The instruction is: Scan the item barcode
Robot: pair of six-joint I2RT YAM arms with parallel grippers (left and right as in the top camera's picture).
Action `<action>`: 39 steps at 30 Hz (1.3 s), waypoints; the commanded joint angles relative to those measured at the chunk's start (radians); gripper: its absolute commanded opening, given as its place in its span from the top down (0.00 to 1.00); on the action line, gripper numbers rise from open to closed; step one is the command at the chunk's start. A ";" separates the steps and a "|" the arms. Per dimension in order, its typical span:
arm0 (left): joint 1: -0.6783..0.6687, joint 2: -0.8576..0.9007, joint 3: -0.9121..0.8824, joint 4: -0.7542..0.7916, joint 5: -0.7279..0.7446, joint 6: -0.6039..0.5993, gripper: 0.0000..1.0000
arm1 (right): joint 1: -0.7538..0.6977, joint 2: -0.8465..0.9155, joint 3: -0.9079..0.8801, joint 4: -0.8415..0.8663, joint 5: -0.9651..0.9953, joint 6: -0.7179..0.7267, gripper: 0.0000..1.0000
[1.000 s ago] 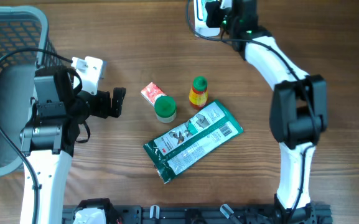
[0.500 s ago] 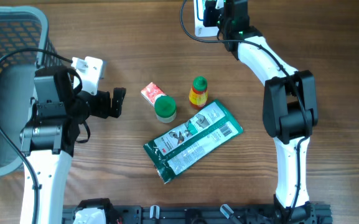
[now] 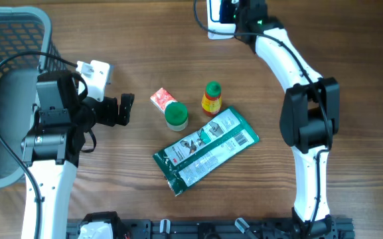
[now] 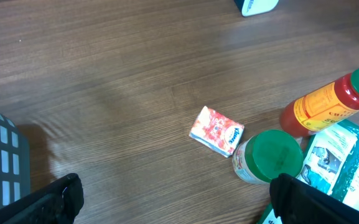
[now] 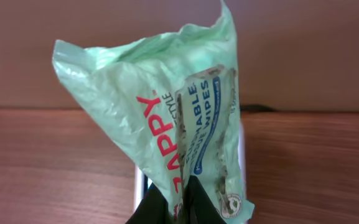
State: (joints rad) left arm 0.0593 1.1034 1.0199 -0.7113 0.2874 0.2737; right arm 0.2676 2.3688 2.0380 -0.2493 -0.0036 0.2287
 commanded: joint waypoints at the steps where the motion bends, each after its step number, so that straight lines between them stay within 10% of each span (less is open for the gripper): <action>1: 0.005 0.005 -0.006 0.002 0.019 -0.009 0.00 | -0.025 -0.069 0.053 -0.100 0.169 -0.016 0.96; 14: 0.005 0.005 -0.006 0.002 0.019 -0.009 0.00 | -0.375 -0.123 0.047 -0.451 0.196 -0.012 0.96; 36: 0.005 0.005 -0.006 0.002 0.019 -0.010 0.00 | -0.869 0.083 0.028 -0.557 0.199 0.058 0.95; 39: 0.005 0.005 -0.006 0.002 0.019 -0.009 0.00 | -0.880 0.066 0.030 -0.568 0.200 0.058 0.61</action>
State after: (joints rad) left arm 0.0593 1.1034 1.0199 -0.7113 0.2874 0.2737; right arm -0.5869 2.4382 2.0621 -0.8005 0.1844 0.2546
